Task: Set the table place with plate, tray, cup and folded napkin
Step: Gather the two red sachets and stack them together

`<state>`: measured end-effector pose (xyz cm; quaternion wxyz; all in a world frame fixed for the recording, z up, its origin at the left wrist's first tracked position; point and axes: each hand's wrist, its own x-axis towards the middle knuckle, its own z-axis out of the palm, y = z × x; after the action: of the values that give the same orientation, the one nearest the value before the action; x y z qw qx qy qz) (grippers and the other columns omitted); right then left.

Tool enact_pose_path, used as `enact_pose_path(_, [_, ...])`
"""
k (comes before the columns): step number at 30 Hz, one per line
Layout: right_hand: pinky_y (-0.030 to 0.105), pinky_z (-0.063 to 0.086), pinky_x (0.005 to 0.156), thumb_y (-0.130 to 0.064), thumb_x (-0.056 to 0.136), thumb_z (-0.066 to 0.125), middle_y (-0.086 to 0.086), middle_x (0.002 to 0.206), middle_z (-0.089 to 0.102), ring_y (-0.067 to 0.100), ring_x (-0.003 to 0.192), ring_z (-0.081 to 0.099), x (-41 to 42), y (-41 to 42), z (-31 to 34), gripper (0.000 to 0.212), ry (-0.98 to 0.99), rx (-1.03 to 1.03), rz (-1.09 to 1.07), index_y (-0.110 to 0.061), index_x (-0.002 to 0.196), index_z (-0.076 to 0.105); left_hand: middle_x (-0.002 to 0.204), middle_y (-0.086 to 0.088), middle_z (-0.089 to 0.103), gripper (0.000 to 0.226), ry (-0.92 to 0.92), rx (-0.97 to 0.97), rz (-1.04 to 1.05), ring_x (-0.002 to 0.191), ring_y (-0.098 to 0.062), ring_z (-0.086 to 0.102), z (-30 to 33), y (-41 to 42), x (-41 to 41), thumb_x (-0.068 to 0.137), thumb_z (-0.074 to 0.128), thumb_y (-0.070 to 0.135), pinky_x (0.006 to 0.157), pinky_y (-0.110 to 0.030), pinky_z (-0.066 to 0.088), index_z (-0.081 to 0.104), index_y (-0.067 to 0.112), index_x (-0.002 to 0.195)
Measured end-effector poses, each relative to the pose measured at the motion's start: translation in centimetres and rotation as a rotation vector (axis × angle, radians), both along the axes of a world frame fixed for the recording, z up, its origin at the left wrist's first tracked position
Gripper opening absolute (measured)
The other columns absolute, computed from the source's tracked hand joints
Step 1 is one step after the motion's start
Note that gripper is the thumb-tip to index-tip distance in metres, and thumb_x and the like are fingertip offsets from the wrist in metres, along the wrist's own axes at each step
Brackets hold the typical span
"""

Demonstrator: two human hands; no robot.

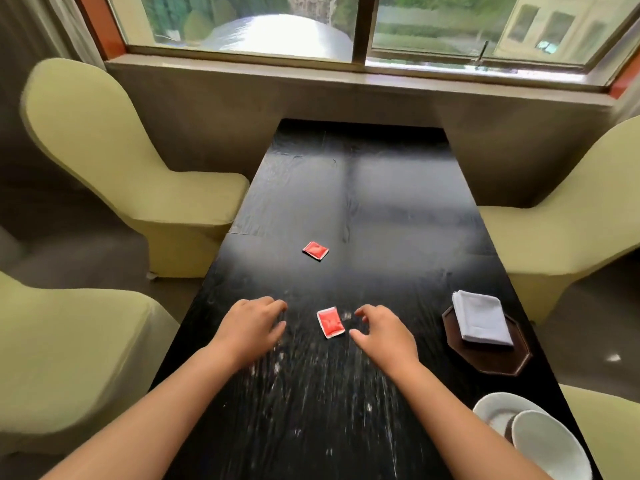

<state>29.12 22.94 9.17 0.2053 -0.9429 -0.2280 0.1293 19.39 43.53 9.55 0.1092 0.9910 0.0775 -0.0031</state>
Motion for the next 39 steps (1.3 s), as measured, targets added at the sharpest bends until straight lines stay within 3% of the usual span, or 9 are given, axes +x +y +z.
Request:
enact_pose_path(5, [0.033,0.053,0.077,-0.037,0.087,0.057,0.0,0.111,0.06,0.018,0.099,0.059,3.6,4.0,-6.5,0.029,0.064,0.009,-0.048,-0.023,0.112,0.057,0.12,0.002,0.061,0.034,0.067,0.022,-0.018,0.109,-0.018,0.057,-4.9,5.0,5.7,0.094,0.045,0.034,0.096,-0.032,0.039,0.052,0.021,0.125])
enact_pose_path(10, [0.029,0.047,0.072,-0.032,0.086,0.055,-0.004,0.115,0.057,0.017,0.102,0.058,6.2,5.7,-11.6,0.035,0.029,0.022,-0.064,-0.027,0.12,0.051,0.126,0.001,0.057,0.035,0.09,0.067,0.021,0.118,-0.017,0.051,-9.3,7.4,12.7,0.094,0.044,0.035,0.105,-0.037,0.031,0.051,0.022,0.127])
enact_pose_path(14, [0.029,0.046,0.075,-0.04,0.083,0.057,-0.007,0.115,0.055,0.015,0.107,0.055,7.3,5.2,-14.1,0.042,0.037,0.043,-0.089,-0.031,0.124,0.048,0.129,-0.003,0.056,0.037,0.101,0.059,0.046,0.121,-0.02,0.05,-12.9,8.2,17.2,0.094,0.045,0.035,0.105,-0.04,0.031,0.049,0.02,0.128])
enact_pose_path(19, [0.027,0.042,0.068,-0.049,0.079,0.058,-0.009,0.105,0.053,0.012,0.103,0.053,7.7,5.1,-15.6,0.045,0.011,0.043,-0.122,-0.031,0.12,0.051,0.138,-0.008,0.049,0.041,0.079,0.032,0.052,0.124,-0.027,0.047,-15.4,8.5,22.2,0.095,0.043,0.029,0.103,-0.04,0.032,0.043,0.017,0.134])
enact_pose_path(24, [0.028,0.042,0.072,-0.054,0.077,0.055,-0.009,0.104,0.046,0.013,0.101,0.05,7.2,6.2,-16.1,0.037,-0.06,-0.007,-0.11,-0.03,0.105,0.051,0.159,-0.003,0.014,0.051,0.162,0.077,-0.051,0.145,-0.019,0.014,-17.1,9.3,26.6,0.099,0.032,0.025,0.115,-0.046,0.022,0.018,0.018,0.148])
enact_pose_path(26, [0.028,0.042,0.078,-0.052,0.079,0.056,-0.009,0.107,0.046,0.014,0.102,0.048,7.2,6.3,-16.3,0.036,-0.066,0.012,-0.095,-0.03,0.107,0.048,0.159,-0.002,0.011,0.051,0.197,0.094,-0.091,0.146,-0.018,0.011,-17.6,9.1,27.9,0.1,0.029,0.022,0.116,-0.046,0.02,0.015,0.019,0.149])
enact_pose_path(28, [0.03,0.042,0.082,-0.049,0.08,0.057,-0.009,0.11,0.046,0.014,0.104,0.047,7.4,6.3,-16.4,0.036,-0.056,0.033,-0.092,-0.031,0.11,0.047,0.158,-0.003,0.016,0.05,0.206,0.095,-0.125,0.145,-0.02,0.015,-18.1,8.9,28.4,0.099,0.03,0.017,0.115,-0.046,0.023,0.02,0.018,0.148])
enact_pose_path(33, [0.031,0.04,0.083,-0.041,0.08,0.059,-0.009,0.109,0.047,0.015,0.105,0.046,7.8,6.6,-16.3,0.032,-0.01,0.072,-0.114,-0.03,0.108,0.048,0.142,-0.006,0.045,0.042,-0.004,0.0,-0.071,0.13,-0.027,0.04,-18.9,8.4,28.0,0.093,0.044,0.013,0.102,-0.044,0.038,0.046,0.016,0.135])
enact_pose_path(39, [0.034,0.039,0.083,-0.033,0.078,0.061,-0.007,0.109,0.047,0.018,0.106,0.045,8.2,7.0,-16.4,0.029,0.054,0.058,-0.15,-0.03,0.103,0.048,0.125,-0.01,0.053,0.045,0.033,-0.011,0.195,0.123,-0.031,0.04,-17.3,8.7,28.1,0.08,0.065,0.031,0.099,-0.04,0.035,0.056,0.022,0.123])
